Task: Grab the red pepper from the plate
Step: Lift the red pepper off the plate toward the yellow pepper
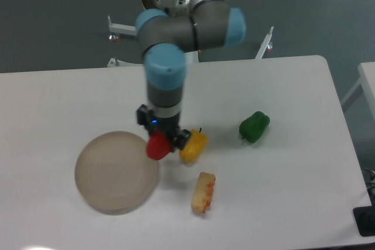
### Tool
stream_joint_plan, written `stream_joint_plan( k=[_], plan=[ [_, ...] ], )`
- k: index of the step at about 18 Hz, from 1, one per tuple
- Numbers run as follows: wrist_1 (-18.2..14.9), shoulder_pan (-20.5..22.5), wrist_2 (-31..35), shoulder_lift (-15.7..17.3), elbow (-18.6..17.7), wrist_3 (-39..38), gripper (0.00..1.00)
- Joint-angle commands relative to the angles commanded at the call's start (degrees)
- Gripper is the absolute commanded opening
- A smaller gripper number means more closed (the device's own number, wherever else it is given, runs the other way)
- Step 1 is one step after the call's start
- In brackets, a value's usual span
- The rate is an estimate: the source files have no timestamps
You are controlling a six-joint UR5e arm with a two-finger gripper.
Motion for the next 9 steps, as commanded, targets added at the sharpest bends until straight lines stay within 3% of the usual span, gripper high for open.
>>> stream_joint_plan(
  k=[9],
  plan=[
    [0.6, 2.3, 3.4, -0.8, 1.8, 4.6, 0.55]
  ],
)
